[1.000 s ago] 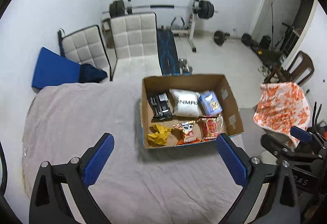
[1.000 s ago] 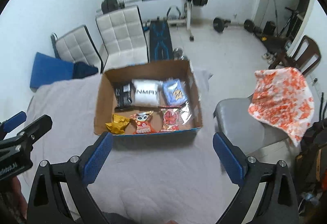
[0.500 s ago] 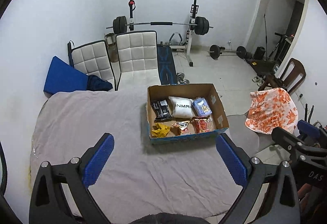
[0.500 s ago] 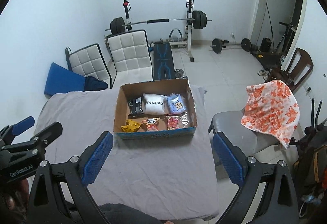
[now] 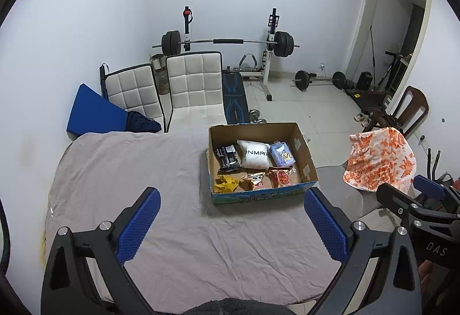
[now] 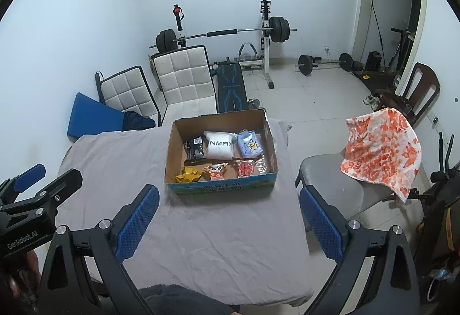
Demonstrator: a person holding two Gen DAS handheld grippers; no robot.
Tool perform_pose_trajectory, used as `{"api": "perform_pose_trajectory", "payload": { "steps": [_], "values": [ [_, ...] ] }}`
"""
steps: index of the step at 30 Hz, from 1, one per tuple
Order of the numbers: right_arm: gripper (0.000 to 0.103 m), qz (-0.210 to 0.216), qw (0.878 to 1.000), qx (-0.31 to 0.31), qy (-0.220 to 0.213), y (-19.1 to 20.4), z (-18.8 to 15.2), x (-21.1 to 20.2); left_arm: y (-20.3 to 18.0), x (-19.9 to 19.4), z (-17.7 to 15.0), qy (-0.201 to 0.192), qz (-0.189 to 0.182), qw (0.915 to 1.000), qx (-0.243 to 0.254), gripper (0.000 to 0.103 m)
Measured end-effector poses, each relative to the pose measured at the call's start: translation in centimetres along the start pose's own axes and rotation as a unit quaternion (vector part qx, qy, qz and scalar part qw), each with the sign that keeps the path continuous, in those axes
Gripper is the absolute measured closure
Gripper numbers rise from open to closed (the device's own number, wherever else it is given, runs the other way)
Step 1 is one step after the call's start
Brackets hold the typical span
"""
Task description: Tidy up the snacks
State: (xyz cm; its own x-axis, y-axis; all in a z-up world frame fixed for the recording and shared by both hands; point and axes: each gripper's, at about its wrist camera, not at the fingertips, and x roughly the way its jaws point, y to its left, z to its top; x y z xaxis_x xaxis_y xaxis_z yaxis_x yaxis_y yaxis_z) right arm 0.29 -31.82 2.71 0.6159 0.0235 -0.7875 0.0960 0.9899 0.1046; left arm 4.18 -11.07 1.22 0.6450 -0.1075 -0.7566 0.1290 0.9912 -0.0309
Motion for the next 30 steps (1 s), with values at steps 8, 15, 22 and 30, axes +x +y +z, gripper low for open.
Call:
{"api": "perform_pose_trajectory", "payload": {
  "steps": [8, 15, 22, 30],
  "values": [
    [0.003, 0.001, 1.000, -0.001, -0.003, -0.3, 0.1, -0.2, -0.1, -0.3, 0.1, 0.001, 0.000, 1.0000, 0.000, 0.001],
    [0.003, -0.003, 1.000, -0.005, -0.012, -0.2, 0.4, -0.9, -0.1, -0.6, 0.1, 0.000, -0.001, 1.0000, -0.001, 0.001],
    [0.003, -0.003, 1.000, -0.004, -0.012, -0.1, 0.4, -1.1, 0.2, -1.2, 0.6, -0.004, 0.004, 1.0000, -0.001, 0.001],
    [0.003, 0.002, 1.000, -0.009, -0.009, 0.1, 0.8, -1.1, 0.6, -1.0, 0.9, 0.001, 0.007, 1.0000, -0.001, 0.001]
  ]
}}
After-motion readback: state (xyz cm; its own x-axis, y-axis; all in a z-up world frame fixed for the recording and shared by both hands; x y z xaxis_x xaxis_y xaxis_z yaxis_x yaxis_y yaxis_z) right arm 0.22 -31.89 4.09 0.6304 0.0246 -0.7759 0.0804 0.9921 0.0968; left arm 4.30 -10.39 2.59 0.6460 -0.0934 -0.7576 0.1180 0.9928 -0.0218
